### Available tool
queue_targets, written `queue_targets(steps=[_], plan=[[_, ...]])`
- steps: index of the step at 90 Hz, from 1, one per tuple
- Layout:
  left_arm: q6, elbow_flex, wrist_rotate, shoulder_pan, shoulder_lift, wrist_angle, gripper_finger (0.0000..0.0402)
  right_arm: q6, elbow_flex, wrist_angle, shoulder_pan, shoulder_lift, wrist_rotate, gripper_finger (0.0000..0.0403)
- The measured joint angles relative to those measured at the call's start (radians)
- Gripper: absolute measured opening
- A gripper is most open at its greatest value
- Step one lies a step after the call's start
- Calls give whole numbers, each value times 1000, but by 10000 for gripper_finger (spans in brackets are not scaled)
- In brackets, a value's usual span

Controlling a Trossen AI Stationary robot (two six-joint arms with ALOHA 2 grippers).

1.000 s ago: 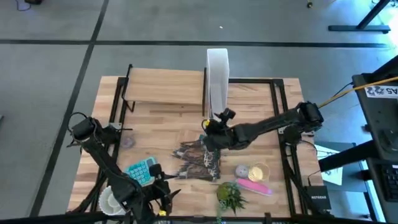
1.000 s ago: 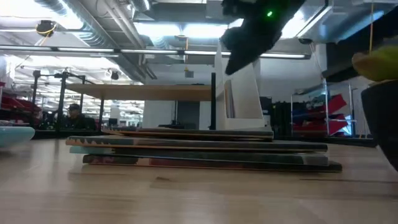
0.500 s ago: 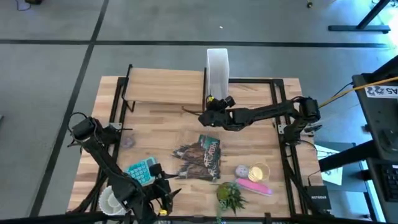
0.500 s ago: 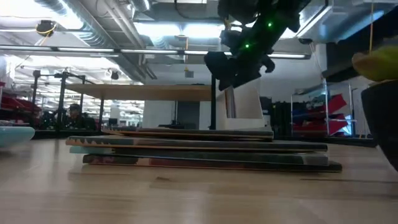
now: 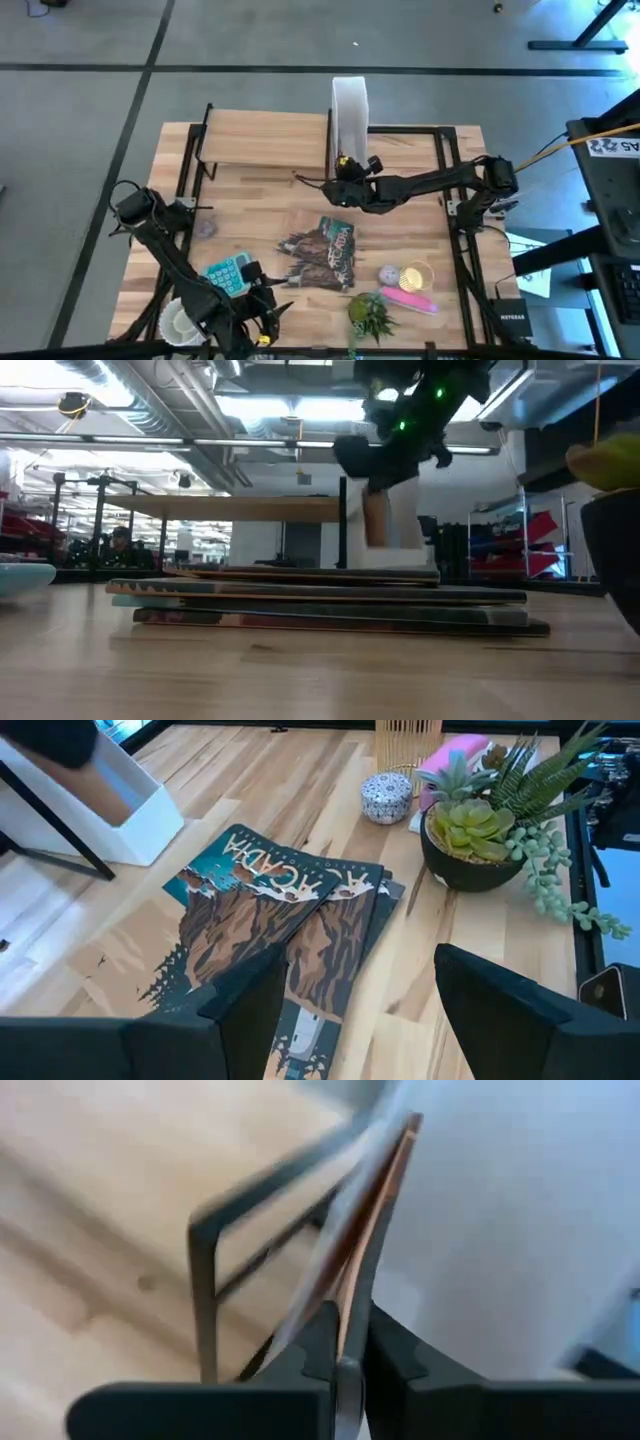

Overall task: Stock shelves
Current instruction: Remove the brown book from the book organizer

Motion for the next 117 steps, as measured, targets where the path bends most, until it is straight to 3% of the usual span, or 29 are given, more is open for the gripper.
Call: queue_targets(steps=[24,33,43,60,76,92,105,117], plan=[[2,0,0,2,0,-5,237,-47,1,11,98,-123,236,2],[17,0,-6,2,0,-6,237,-189,1,76,173,-167,363,2],[31,5,-51,0,0,2,237,-501,1,229,275,-210,453,1],[211,92,-121,-25,-2,35,237,-996,3,424,465,-208,379,0],[406,192,-183,-71,-4,58,237,-1176,2,405,637,-130,284,0],[488,233,-329,-115,-4,50,237,-1238,3,405,709,-1,329,0],[448,233,-415,-126,-4,24,237,-1289,2,369,700,97,285,0],[153,233,-364,-96,-32,-112,237,-1287,2,336,671,160,179,0]])
